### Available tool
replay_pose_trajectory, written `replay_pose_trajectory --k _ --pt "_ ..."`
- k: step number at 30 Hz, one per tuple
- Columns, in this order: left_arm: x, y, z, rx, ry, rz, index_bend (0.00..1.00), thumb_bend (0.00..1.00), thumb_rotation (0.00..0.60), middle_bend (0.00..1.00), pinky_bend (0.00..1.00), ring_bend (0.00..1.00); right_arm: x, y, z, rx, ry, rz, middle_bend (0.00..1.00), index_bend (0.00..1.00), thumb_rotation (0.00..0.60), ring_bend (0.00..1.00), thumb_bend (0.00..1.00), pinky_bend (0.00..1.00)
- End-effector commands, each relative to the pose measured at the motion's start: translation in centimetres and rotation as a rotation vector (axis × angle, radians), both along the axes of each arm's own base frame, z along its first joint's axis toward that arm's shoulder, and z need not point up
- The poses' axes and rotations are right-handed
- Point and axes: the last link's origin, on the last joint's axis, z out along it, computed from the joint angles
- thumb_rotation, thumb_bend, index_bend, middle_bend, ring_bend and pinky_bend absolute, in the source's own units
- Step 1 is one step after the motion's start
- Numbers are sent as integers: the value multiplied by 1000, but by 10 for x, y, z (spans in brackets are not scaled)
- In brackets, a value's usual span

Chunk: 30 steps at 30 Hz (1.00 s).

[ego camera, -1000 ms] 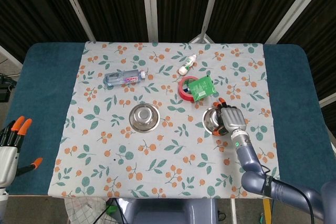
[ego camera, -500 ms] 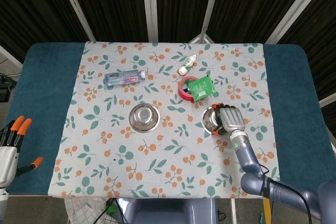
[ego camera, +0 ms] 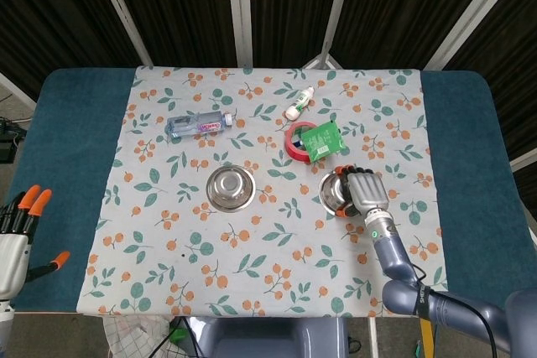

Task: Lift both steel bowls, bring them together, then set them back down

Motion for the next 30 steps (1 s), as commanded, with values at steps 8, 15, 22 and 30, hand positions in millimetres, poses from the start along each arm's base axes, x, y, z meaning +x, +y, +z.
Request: replay_pose_trajectory --k 8,15,22,30 --pt "45 73 -1 -247 -6 -44 60 8 600 0 100 0 9 -1 38 -43 -5 0 322 304 600 394 125 240" --pt "72 123 -25 -360 -19 -28 60 0 600 0 77 0 10 2 65 -78 -44 -9 322 304 600 394 124 240" --pt "92 159 -63 -449 -54 -30 60 0 600 0 77 0 6 2 92 -128 -69 -21 322 304 600 394 124 240" --pt "116 186 -110 -543 -51 -28 60 0 600 0 67 0 1 2 113 -161 -60 -39 322 304 600 394 123 240"
